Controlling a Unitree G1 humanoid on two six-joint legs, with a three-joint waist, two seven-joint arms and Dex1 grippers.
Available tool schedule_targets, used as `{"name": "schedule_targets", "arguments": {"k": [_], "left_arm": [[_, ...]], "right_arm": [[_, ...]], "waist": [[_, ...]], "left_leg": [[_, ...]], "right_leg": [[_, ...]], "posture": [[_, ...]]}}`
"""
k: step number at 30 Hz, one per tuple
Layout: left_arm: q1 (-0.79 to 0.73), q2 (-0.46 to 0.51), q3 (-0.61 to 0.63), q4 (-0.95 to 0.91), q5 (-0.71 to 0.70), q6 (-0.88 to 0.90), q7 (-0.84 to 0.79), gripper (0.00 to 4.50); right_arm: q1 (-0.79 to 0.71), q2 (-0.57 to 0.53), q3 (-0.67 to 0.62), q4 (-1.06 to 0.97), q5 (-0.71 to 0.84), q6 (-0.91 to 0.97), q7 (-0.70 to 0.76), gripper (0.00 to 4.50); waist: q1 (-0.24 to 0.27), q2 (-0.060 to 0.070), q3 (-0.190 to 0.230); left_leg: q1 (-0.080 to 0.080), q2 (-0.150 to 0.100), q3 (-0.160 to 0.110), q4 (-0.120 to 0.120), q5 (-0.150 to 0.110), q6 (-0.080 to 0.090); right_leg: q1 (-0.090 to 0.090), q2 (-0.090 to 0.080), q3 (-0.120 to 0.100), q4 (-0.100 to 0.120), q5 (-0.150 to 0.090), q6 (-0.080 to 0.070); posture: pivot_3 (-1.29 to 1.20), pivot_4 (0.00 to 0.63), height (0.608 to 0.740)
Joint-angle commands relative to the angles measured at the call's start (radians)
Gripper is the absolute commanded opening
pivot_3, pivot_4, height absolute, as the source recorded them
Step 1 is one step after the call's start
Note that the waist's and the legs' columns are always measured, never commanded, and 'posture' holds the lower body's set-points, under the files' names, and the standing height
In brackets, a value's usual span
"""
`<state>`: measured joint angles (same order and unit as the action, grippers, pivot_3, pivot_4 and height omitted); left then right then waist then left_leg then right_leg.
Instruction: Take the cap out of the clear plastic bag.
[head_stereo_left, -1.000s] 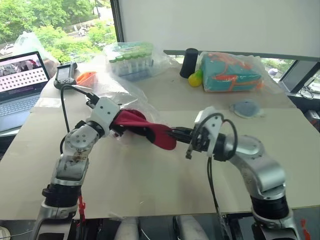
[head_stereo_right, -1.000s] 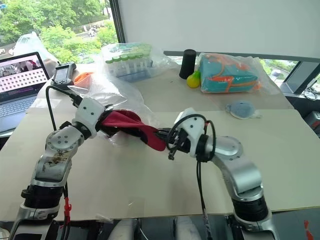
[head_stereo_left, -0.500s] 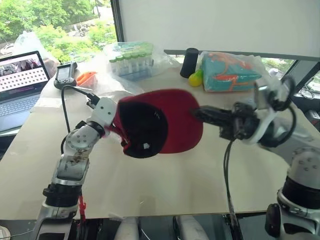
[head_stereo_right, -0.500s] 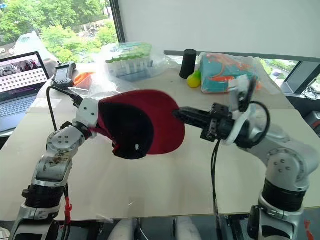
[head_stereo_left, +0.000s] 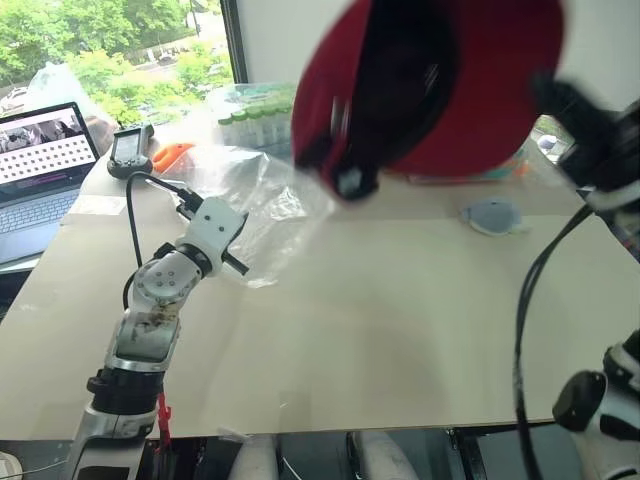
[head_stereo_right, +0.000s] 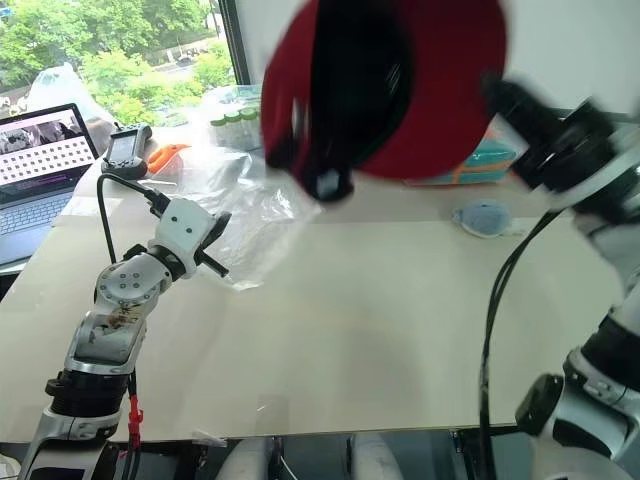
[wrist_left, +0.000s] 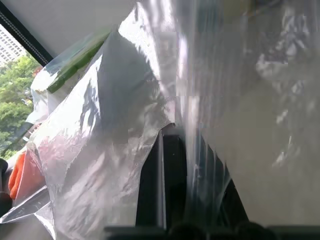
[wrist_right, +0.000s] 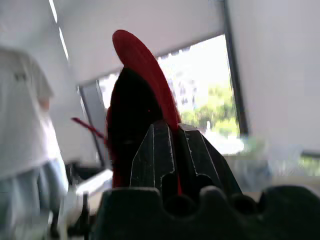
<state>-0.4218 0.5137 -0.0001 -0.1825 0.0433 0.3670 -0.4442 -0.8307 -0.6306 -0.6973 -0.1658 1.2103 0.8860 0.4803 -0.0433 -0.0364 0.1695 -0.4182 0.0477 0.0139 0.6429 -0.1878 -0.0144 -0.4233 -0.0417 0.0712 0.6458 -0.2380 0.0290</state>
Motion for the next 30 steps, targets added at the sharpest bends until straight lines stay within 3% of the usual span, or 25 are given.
{"name": "schedule_targets", "arguments": {"k": [1,3,6,13,17,20,23,30], "left_arm": [[-0.004,0.006,0.000,-0.023,0.008,-0.035,0.002,0.00],[0.004,0.012,-0.008,-0.029,0.011,-0.057,-0.007,0.00],[0.057,0.045,-0.032,-0.081,-0.009,-0.170,-0.085,0.00],[0.235,0.146,-0.024,-0.170,-0.109,-0.441,-0.284,0.00],[0.283,0.181,-0.007,-0.142,-0.169,-0.566,-0.370,0.00],[0.254,0.196,-0.024,-0.021,-0.141,-0.695,-0.412,0.00],[0.189,0.207,-0.040,0.142,-0.041,-0.765,-0.380,0.00],[0.127,0.182,-0.104,0.296,0.147,-0.759,-0.282,0.00]], "right_arm": [[-0.064,0.040,-0.004,0.020,0.013,-0.109,-0.102,0.06],[-0.056,0.051,0.106,-0.003,-0.109,-0.157,-0.106,0.06],[-0.042,0.072,0.383,-0.043,-0.409,-0.298,-0.086,0.06],[-0.039,0.108,0.682,0.024,-0.815,-0.578,-0.043,0.06],[-0.024,0.049,0.860,0.130,-1.143,-0.771,-0.063,0.06],[-0.007,-0.047,0.991,0.237,-1.470,-0.930,-0.162,0.06],[0.011,-0.085,1.008,0.243,-1.611,-0.942,-0.214,0.06],[0.137,-0.077,0.954,0.053,-1.697,-0.813,-0.154,0.06]], "waist": [[-0.001,0.000,0.000],[-0.002,0.000,0.000],[-0.013,0.001,-0.001],[-0.007,0.002,0.000],[0.009,0.002,0.000],[0.016,0.002,0.000],[0.023,0.002,0.000],[0.012,0.002,0.000]], "left_leg": [[0.000,0.000,0.000,0.000,0.000,0.000],[0.000,0.000,0.000,0.000,0.000,0.000],[0.000,0.000,0.002,0.000,0.000,0.000],[-0.007,0.000,0.003,-0.002,0.000,0.000],[-0.009,0.000,0.003,-0.002,0.000,0.000],[-0.008,0.000,0.004,-0.001,0.000,0.000],[-0.008,0.000,0.005,-0.001,0.000,0.000],[-0.009,0.001,0.006,-0.002,0.000,0.001]], "right_leg": [[0.000,0.000,0.000,0.000,0.000,-0.001],[0.000,0.000,0.000,-0.001,0.001,-0.002],[-0.001,0.000,0.002,0.000,0.001,-0.002],[-0.009,-0.001,0.002,0.000,0.002,-0.003],[-0.011,-0.002,0.001,0.000,0.002,-0.003],[-0.011,-0.002,0.001,0.000,0.002,-0.003],[-0.011,-0.002,0.002,0.000,0.002,-0.004],[-0.013,-0.001,0.003,0.001,0.002,-0.004]], "posture": [[0.00,0.150,0.740],[0.00,0.150,0.740],[0.00,0.150,0.740],[0.00,0.150,0.740],[0.00,0.150,0.740],[0.00,0.150,0.740],[0.00,0.150,0.740],[0.00,0.150,0.740]]}}
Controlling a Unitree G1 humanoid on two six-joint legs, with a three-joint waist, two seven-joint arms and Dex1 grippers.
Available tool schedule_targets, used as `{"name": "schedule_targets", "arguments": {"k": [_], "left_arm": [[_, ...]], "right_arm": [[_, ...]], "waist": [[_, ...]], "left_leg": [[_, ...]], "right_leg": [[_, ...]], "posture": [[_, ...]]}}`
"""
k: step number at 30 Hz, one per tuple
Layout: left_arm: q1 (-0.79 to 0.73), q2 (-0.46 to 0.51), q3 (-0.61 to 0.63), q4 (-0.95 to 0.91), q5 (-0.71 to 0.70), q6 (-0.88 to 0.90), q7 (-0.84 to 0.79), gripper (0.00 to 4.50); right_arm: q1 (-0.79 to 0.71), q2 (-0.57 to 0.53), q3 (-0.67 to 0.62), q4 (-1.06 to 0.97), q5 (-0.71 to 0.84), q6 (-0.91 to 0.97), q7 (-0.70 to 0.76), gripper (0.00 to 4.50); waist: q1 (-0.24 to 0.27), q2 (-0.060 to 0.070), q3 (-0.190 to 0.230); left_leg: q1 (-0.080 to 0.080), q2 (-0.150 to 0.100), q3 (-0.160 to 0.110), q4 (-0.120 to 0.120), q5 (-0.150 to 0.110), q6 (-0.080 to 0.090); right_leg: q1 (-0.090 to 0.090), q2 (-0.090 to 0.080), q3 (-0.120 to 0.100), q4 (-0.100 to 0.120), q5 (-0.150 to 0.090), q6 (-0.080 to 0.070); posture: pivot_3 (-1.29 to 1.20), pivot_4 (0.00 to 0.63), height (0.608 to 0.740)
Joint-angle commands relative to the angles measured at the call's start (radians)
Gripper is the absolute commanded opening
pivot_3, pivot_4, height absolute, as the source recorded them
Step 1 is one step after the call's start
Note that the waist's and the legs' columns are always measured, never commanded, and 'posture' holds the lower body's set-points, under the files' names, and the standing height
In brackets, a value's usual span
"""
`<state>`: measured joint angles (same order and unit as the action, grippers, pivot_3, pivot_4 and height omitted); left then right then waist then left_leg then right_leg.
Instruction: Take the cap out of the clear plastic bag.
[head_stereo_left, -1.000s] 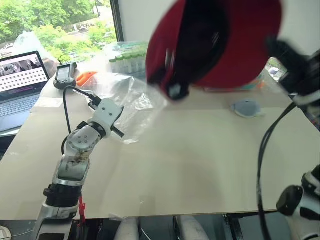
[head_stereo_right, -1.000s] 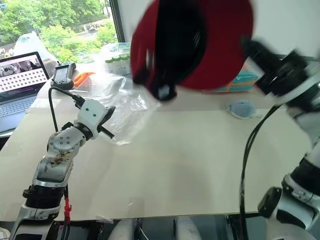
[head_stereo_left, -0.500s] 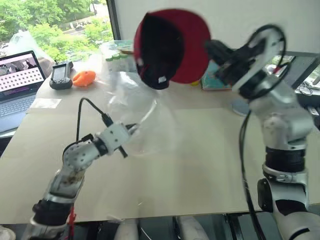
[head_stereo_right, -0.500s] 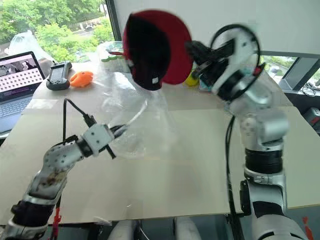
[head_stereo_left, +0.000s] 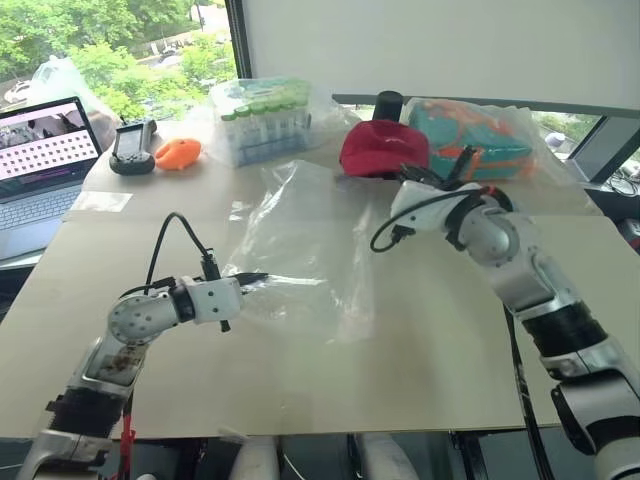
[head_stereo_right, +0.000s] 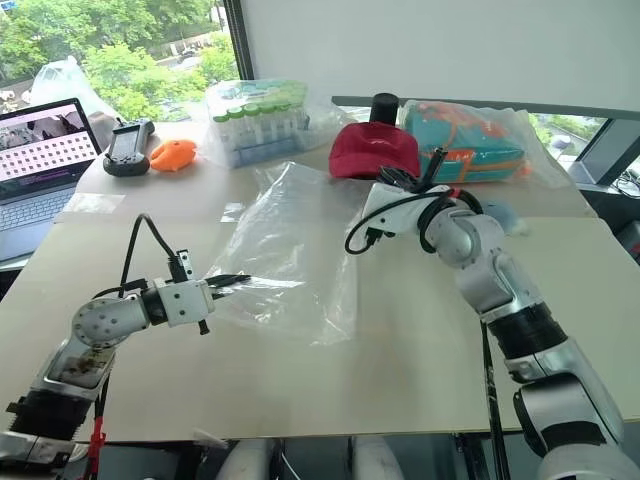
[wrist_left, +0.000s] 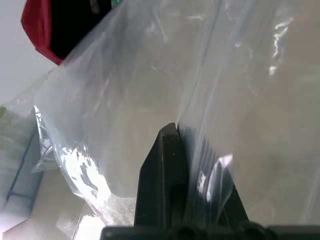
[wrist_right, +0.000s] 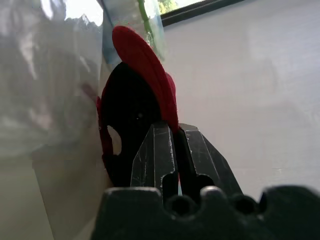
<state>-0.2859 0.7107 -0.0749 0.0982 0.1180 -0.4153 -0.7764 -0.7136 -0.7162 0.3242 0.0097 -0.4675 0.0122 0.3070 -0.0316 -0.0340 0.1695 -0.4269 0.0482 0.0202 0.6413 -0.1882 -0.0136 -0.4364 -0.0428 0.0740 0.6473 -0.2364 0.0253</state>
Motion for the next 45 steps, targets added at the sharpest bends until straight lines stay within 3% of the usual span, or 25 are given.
{"name": "schedule_targets", "arguments": {"k": [1,6,11,17,21,34,39,42,45], "left_arm": [[-0.010,-0.025,-0.036,0.016,0.087,0.043,0.064,0.00],[-0.012,-0.079,-0.051,-0.014,0.099,0.141,0.096,0.00],[-0.017,-0.103,-0.063,-0.032,0.106,0.169,0.113,0.00],[-0.014,-0.113,-0.060,-0.042,0.101,0.178,0.118,0.00],[-0.006,-0.116,-0.046,-0.053,0.077,0.164,0.121,0.00],[0.017,-0.100,-0.015,-0.082,0.000,0.160,0.111,0.00],[0.053,-0.091,0.002,-0.110,-0.093,0.140,0.054,0.00],[0.060,-0.089,0.007,-0.123,-0.136,0.142,0.027,0.75],[0.058,-0.082,0.005,-0.118,-0.139,0.131,0.016,1.83]], "right_arm": [[0.033,0.016,-0.075,-0.151,-0.023,0.086,0.033,0.06],[0.101,0.048,-0.076,-0.284,-0.067,0.189,0.100,0.06],[0.273,0.125,-0.019,-0.426,-0.179,0.298,0.108,0.06],[0.410,0.182,0.116,-0.416,-0.209,0.322,0.245,0.06],[0.398,0.279,0.124,-0.324,-0.172,0.376,0.278,0.06],[0.345,0.368,0.063,-0.215,-0.031,0.487,0.386,4.38],[0.320,0.361,0.024,-0.223,0.009,0.506,0.389,4.48],[0.306,0.346,0.008,-0.209,0.028,0.500,0.391,4.50],[0.298,0.332,0.010,-0.192,0.037,0.491,0.381,4.50]], "waist": [[0.000,0.000,0.000],[0.002,0.000,0.000],[0.013,0.000,0.000],[0.013,0.000,0.000],[0.006,-0.001,-0.001],[-0.008,-0.003,-0.002],[-0.012,-0.003,-0.002],[-0.011,-0.003,-0.002],[-0.011,-0.003,-0.002]], "left_leg": [[0.000,0.000,0.000,0.000,0.000,0.000],[0.000,0.000,0.000,0.001,0.000,0.000],[0.002,0.000,-0.001,0.002,0.000,0.000],[0.004,0.000,-0.001,0.003,0.000,0.000],[0.012,0.000,-0.001,0.003,0.000,0.000],[0.015,0.000,-0.002,0.003,0.000,-0.001],[0.015,0.000,-0.002,0.002,0.000,-0.001],[0.015,0.001,-0.002,0.002,0.000,-0.001],[0.015,0.000,-0.002,0.002,0.000,-0.001]], "right_leg": [[0.000,0.000,0.000,0.000,0.000,0.000],[0.000,0.000,0.000,0.001,0.000,0.001],[0.003,0.000,-0.001,0.001,0.000,0.001],[0.005,0.000,-0.001,0.001,0.000,0.001],[0.013,0.001,-0.001,0.001,-0.004,0.006],[0.016,0.001,-0.002,0.001,-0.002,0.003],[0.016,0.001,-0.002,0.001,-0.002,0.003],[0.016,0.001,-0.002,0.001,-0.002,0.003],[0.016,0.001,-0.002,0.001,-0.002,0.003]], "posture": [[0.00,0.150,0.740],[0.00,0.150,0.740],[0.00,0.150,0.740],[0.00,0.150,0.740],[0.00,0.150,0.740],[0.00,0.150,0.740],[0.00,0.150,0.740],[0.00,0.150,0.740],[0.00,0.150,0.740]]}}
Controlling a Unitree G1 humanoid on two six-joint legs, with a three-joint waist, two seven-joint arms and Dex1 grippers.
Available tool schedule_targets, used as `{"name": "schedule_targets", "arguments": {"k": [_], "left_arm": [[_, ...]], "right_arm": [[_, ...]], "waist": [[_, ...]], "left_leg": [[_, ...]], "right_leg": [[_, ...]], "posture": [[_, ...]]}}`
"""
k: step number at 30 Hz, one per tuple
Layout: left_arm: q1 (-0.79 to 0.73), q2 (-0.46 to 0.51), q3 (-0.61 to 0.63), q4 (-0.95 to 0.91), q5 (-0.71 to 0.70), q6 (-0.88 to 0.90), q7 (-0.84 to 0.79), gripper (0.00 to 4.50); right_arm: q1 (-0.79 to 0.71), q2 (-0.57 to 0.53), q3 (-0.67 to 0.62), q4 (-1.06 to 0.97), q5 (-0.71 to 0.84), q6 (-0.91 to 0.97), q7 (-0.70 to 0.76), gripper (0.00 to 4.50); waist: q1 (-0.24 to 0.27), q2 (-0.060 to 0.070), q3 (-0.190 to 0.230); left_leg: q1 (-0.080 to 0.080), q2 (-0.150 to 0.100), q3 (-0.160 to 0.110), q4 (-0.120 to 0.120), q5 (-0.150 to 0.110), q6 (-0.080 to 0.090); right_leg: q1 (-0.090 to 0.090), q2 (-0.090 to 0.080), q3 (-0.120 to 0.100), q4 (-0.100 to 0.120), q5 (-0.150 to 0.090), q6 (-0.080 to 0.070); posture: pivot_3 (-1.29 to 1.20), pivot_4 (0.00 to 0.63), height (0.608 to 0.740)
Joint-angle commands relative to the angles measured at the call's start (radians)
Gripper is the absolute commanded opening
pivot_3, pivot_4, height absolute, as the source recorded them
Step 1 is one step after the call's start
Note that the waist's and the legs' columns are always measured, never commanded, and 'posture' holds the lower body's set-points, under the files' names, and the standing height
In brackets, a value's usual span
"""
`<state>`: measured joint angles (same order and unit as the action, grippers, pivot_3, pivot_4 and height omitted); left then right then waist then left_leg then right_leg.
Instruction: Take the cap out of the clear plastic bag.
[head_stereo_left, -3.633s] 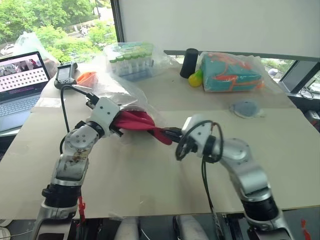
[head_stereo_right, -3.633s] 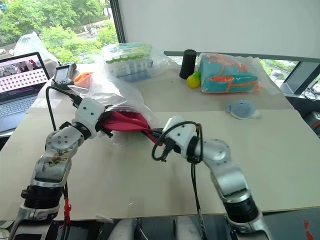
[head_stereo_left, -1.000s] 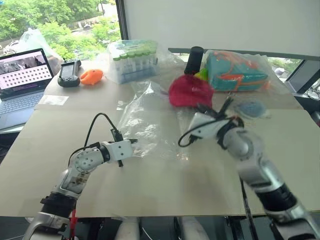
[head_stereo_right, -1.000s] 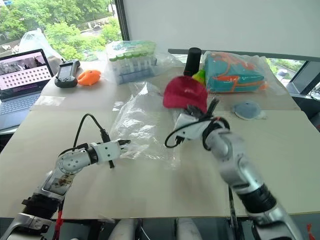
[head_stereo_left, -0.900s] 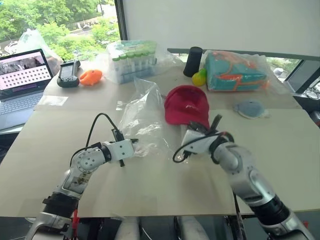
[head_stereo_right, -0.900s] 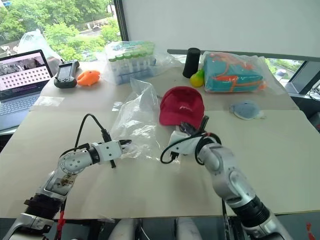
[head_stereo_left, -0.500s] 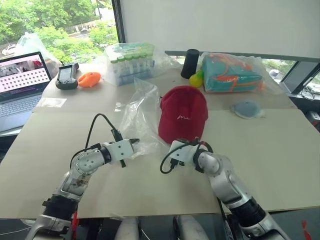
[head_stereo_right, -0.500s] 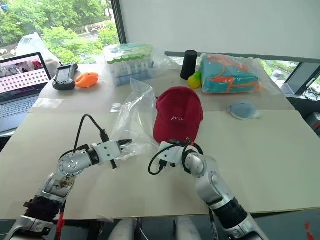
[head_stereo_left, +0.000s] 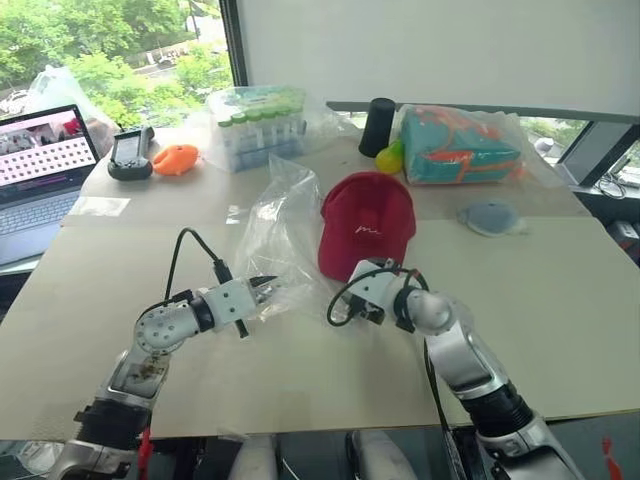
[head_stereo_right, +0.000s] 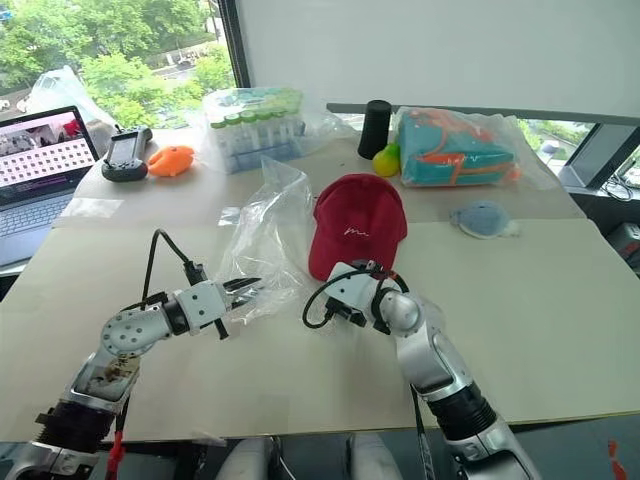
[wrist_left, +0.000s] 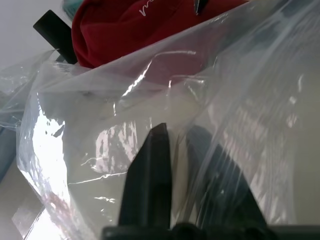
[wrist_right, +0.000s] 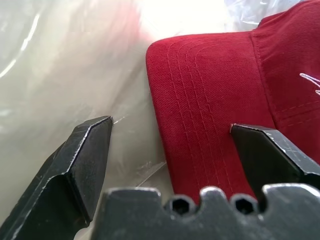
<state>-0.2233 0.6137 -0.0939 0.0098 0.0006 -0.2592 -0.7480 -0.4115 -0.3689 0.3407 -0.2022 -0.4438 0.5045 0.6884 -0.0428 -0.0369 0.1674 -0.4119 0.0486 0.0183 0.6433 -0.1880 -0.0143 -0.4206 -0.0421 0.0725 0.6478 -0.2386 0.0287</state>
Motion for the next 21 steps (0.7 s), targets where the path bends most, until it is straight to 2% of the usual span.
{"name": "schedule_targets", "arguments": {"k": [1,7,11,16,19,21], "left_arm": [[-0.006,0.016,0.023,-0.028,-0.022,-0.028,-0.015,2.26],[-0.004,0.020,0.022,-0.025,-0.032,-0.032,-0.028,4.45],[0.017,0.053,0.020,-0.057,-0.114,0.032,-0.126,4.45],[0.033,0.157,0.043,-0.157,-0.253,0.211,-0.269,4.45],[0.029,0.191,0.102,-0.236,-0.367,0.368,-0.268,4.45],[0.040,0.211,0.144,-0.294,-0.451,0.482,-0.268,4.45]], "right_arm": [[-0.005,-0.016,-0.004,0.022,0.016,-0.002,-0.003,4.50],[-0.007,-0.013,0.003,0.021,0.033,0.009,-0.017,4.50],[-0.008,-0.034,-0.021,0.018,0.056,0.014,-0.008,4.50],[-0.012,-0.060,-0.109,-0.017,0.174,0.057,0.047,4.50],[-0.020,-0.095,-0.224,-0.076,0.325,0.106,0.138,4.50],[-0.032,-0.118,-0.316,-0.130,0.451,0.207,0.204,4.50]], "waist": [[0.000,0.000,0.000],[0.000,0.000,0.000],[-0.001,0.000,0.000],[0.002,0.000,0.000],[0.004,0.000,0.001],[0.003,0.000,0.001]], "left_leg": [[0.000,0.000,0.000,0.000,0.000,0.000],[0.000,0.000,0.000,0.000,0.000,0.000],[0.000,0.000,0.000,0.000,0.000,0.000],[-0.001,0.000,0.000,0.000,0.000,0.000],[-0.002,0.000,0.000,0.000,0.000,0.000],[-0.004,0.000,-0.001,0.000,0.000,0.000]], "right_leg": [[0.000,0.000,0.000,0.000,0.000,0.000],[0.000,0.000,0.000,0.000,0.000,0.000],[0.000,0.000,0.000,0.000,-0.001,0.001],[-0.001,0.000,0.000,0.000,-0.002,0.003],[-0.001,0.000,0.000,-0.001,-0.003,0.004],[-0.002,0.000,0.000,-0.001,-0.003,0.004]], "posture": [[0.00,0.150,0.740],[0.00,0.150,0.740],[0.00,0.150,0.740],[0.00,0.150,0.740],[0.00,0.150,0.740],[0.00,0.150,0.740]]}}
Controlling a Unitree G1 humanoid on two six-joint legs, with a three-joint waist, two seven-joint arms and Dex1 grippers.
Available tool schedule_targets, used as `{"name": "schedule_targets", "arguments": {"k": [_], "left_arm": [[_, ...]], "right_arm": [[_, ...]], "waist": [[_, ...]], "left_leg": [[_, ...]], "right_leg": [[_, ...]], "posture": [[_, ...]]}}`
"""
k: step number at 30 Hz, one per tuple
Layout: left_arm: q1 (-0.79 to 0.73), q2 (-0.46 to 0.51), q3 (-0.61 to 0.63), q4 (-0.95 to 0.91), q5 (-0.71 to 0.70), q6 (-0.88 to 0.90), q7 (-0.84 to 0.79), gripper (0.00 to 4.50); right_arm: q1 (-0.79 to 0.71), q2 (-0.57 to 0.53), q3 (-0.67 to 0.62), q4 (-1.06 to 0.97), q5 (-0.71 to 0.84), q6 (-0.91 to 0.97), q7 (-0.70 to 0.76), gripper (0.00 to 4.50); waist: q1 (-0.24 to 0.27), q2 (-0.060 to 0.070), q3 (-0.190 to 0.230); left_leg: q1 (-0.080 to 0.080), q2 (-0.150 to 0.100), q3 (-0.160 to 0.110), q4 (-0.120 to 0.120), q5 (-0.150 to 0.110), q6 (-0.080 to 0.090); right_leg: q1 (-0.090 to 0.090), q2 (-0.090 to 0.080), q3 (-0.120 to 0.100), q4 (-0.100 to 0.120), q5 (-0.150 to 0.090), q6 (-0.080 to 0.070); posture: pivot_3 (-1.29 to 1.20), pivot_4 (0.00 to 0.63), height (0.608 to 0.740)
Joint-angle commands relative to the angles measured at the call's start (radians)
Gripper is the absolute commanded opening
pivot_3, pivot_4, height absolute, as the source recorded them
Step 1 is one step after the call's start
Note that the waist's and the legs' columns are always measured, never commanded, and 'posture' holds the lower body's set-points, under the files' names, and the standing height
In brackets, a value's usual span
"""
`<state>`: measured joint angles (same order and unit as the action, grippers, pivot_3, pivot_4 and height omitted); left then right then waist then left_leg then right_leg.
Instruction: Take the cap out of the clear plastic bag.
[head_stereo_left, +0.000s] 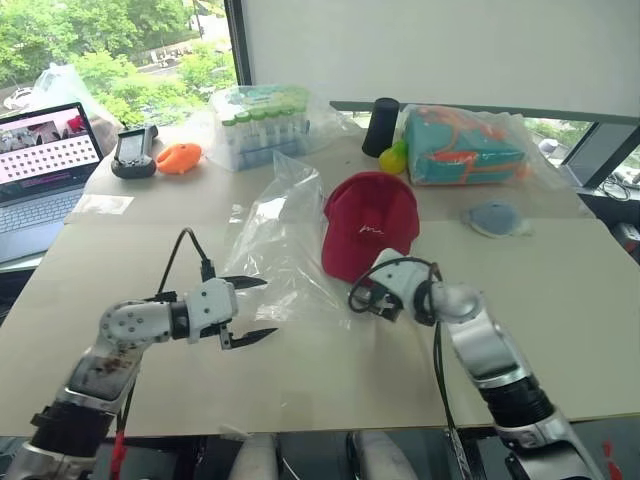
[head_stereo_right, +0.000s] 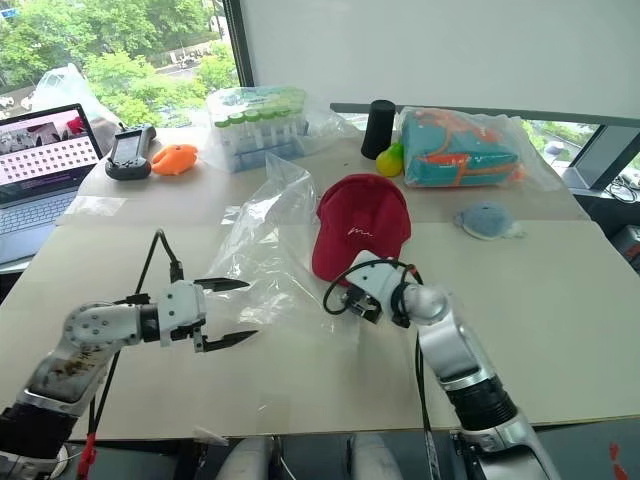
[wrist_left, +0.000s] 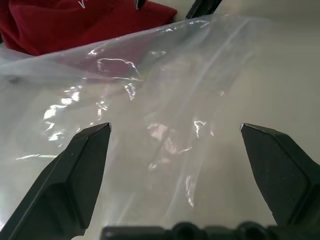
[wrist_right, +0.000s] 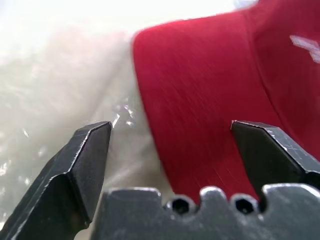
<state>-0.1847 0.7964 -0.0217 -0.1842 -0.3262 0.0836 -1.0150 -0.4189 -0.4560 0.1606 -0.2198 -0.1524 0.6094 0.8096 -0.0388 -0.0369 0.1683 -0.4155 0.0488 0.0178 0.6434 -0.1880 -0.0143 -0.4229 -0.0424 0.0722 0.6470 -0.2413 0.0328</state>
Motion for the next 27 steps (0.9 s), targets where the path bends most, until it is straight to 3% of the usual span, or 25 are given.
{"name": "schedule_targets", "arguments": {"k": [1,6,8,11,15,18,21,24,27], "left_arm": [[0.012,0.036,0.092,-0.123,-0.153,0.179,0.003,4.45],[0.065,0.039,0.266,-0.181,-0.389,0.461,0.102,4.45],[0.059,0.011,0.341,-0.180,-0.458,0.548,0.202,4.45],[-0.027,-0.113,0.474,-0.132,-0.516,0.606,0.497,4.45],[-0.088,-0.228,0.576,-0.085,-0.387,0.585,0.836,4.45],[-0.073,-0.279,0.605,-0.079,-0.280,0.546,0.989,4.45],[-0.006,-0.314,0.597,-0.069,-0.174,0.514,1.068,4.45],[0.075,-0.347,0.542,-0.039,-0.057,0.434,1.088,4.45],[0.122,-0.378,0.520,-0.036,-0.024,0.378,1.065,4.45]], "right_arm": [[-0.030,-0.050,-0.178,-0.138,0.220,0.149,0.118,4.50],[-0.052,-0.172,-0.400,-0.206,0.520,0.374,0.244,4.50],[-0.060,-0.192,-0.455,-0.196,0.563,0.395,0.216,4.50],[-0.144,-0.138,-0.546,-0.116,0.568,0.430,0.042,4.50],[-0.195,-0.075,-0.524,-0.001,0.428,0.343,-0.238,4.50],[-0.174,-0.043,-0.469,0.053,0.320,0.232,-0.394,4.50],[-0.129,0.025,-0.455,0.123,0.259,0.105,-0.519,4.50],[-0.061,0.010,-0.377,0.212,0.152,-0.038,-0.589,4.50],[-0.045,-0.013,-0.349,0.273,0.120,-0.099,-0.604,4.50]], "waist": [[-0.002,0.000,0.000],[-0.007,0.001,0.002],[-0.006,0.001,0.002],[-0.006,0.001,0.002],[-0.007,0.001,0.001],[-0.006,0.000,0.001],[-0.005,0.000,0.001],[-0.003,0.000,0.001],[0.004,0.000,0.001]], "left_leg": [[0.000,0.000,0.000,0.000,0.000,0.000],[0.000,0.001,-0.001,0.000,0.000,0.000],[0.001,0.001,-0.002,0.000,0.000,0.000],[0.003,0.001,-0.002,0.000,0.000,0.000],[0.002,0.000,-0.003,0.000,0.001,0.001],[-0.001,-0.001,-0.003,-0.001,0.000,0.000],[-0.005,-0.002,-0.003,-0.002,0.000,0.000],[-0.005,-0.003,-0.003,-0.002,-0.001,-0.001],[-0.005,-0.004,-0.003,-0.002,0.000,-0.001]], "right_leg": [[0.000,0.000,0.000,0.000,0.000,0.000],[0.000,0.000,0.000,0.000,0.000,0.000],[0.001,0.001,-0.001,0.000,-0.001,0.000],[0.002,0.001,-0.001,0.001,-0.001,0.000],[0.002,0.002,0.000,0.000,0.001,0.000],[-0.001,0.001,0.001,-0.001,0.005,-0.006],[-0.003,-0.001,0.000,-0.001,0.005,-0.006],[-0.003,-0.001,0.001,-0.002,0.005,-0.006],[-0.003,-0.003,0.000,-0.002,0.005,-0.006]], "posture": [[0.00,0.150,0.740],[0.00,0.150,0.740],[0.00,0.150,0.740],[0.00,0.150,0.740],[0.00,0.150,0.740],[0.00,0.150,0.740],[0.00,0.150,0.740],[0.00,0.150,0.740],[0.00,0.150,0.740]]}}
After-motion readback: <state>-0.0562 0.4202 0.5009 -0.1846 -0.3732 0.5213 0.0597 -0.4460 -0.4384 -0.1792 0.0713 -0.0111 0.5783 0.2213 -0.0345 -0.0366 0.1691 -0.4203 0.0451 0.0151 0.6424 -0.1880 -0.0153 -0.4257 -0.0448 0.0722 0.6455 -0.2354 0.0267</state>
